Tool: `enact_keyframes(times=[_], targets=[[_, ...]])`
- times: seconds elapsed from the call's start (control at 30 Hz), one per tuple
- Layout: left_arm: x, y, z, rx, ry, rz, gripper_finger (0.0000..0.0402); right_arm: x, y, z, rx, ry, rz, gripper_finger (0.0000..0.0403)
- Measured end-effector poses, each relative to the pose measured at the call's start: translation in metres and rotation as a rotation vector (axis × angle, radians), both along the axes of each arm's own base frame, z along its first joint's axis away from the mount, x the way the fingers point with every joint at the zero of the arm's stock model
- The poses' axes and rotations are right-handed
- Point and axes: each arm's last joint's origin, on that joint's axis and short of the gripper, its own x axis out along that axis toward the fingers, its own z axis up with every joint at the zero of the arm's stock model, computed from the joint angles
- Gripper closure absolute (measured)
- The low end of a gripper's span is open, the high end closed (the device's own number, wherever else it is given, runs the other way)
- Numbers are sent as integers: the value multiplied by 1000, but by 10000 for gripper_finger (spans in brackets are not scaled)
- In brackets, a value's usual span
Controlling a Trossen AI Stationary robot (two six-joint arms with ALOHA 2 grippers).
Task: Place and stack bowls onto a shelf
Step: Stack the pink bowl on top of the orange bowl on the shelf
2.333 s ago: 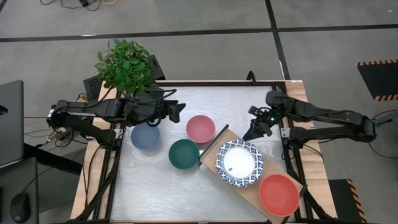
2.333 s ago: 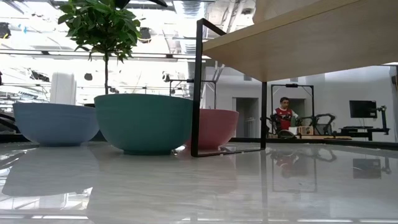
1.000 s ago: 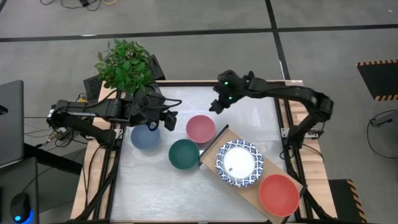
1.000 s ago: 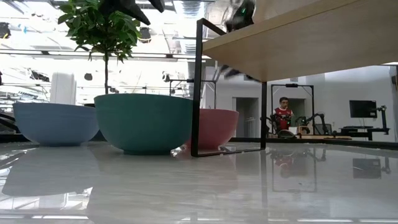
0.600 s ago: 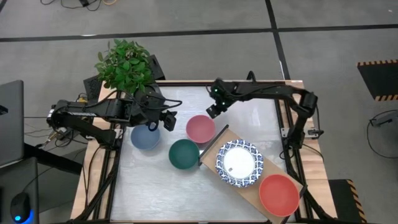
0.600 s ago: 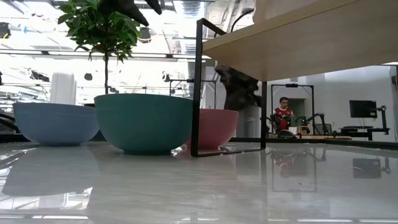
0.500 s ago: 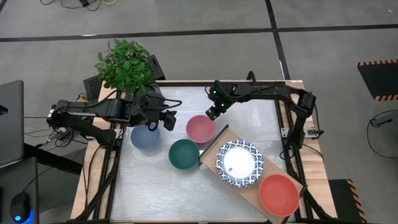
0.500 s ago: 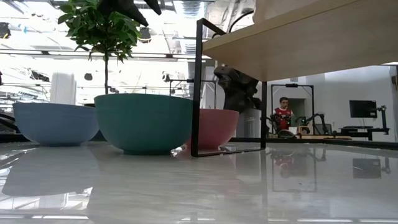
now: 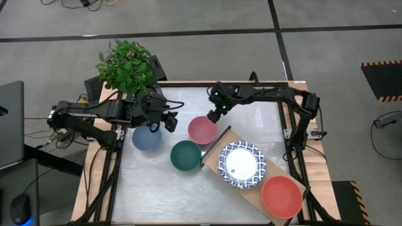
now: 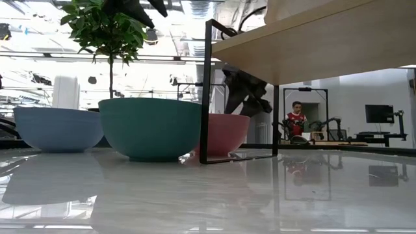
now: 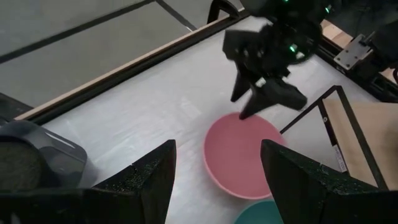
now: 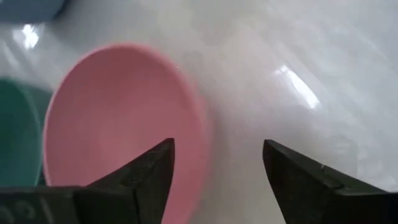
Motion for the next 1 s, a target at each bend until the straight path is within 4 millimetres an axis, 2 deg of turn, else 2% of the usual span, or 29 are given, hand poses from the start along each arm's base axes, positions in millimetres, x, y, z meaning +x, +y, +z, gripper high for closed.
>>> enact_keyframes(times=[0.2,0.4,0.67,0.83,1.0], targets=[[0,0,0,3,6,3,183,8,13,-14,-29,52,43,130],[-1,0,-1,5,12,5,183,10,12,-30,-2,111,28,130],[-1,1,-1,16,12,16,183,5,4,-28,26,123,-41,139],[-1,1,-1,19,12,18,183,0,1,-29,33,156,-52,185],[-1,1,-1,19,13,18,183,-2,2,-30,8,190,-66,269]])
